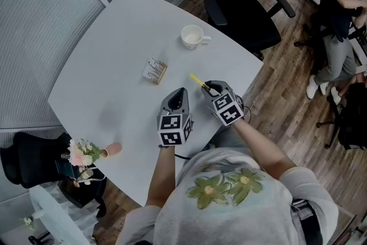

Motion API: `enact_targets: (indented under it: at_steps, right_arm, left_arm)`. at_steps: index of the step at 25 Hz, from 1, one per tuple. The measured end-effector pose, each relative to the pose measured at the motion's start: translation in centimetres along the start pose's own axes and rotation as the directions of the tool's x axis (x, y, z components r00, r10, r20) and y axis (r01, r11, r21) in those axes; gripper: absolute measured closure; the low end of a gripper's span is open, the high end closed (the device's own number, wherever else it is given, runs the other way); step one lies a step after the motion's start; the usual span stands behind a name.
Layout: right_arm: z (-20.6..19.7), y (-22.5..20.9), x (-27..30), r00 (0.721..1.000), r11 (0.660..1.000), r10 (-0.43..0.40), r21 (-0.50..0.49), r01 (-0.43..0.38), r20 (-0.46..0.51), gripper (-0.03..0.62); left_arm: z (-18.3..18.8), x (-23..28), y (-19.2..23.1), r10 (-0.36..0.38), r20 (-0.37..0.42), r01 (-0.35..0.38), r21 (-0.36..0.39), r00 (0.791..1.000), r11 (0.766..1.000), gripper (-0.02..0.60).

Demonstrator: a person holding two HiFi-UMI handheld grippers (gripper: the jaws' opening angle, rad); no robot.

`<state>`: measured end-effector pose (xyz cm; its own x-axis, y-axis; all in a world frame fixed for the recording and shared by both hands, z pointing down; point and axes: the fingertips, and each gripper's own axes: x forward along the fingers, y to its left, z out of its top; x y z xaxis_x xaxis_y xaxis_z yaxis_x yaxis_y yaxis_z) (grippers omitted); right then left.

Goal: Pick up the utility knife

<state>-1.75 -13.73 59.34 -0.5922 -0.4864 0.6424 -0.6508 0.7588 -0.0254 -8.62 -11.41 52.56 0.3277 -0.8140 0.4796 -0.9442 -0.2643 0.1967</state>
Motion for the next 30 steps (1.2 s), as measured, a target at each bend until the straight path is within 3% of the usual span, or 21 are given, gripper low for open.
enact_targets:
  at_steps: [11,30]
  right_arm:
    - [2.8,0.2,-2.4,0.995,1.000,-0.024,0.022,0.022,0.092,0.522]
    - [7.8,1.0,-7.8,0.954,0.997,-0.066,0.062,0.050,0.291,0.523]
  left_arm:
    - [0.2,-0.2,-0.4,-0.004,0.008,0.004,-0.024,1.000,1.000,0.580]
    - [0.8,-0.8,-1.4,-0.015,0.021,0.016,-0.022,1.000,1.000,0.580]
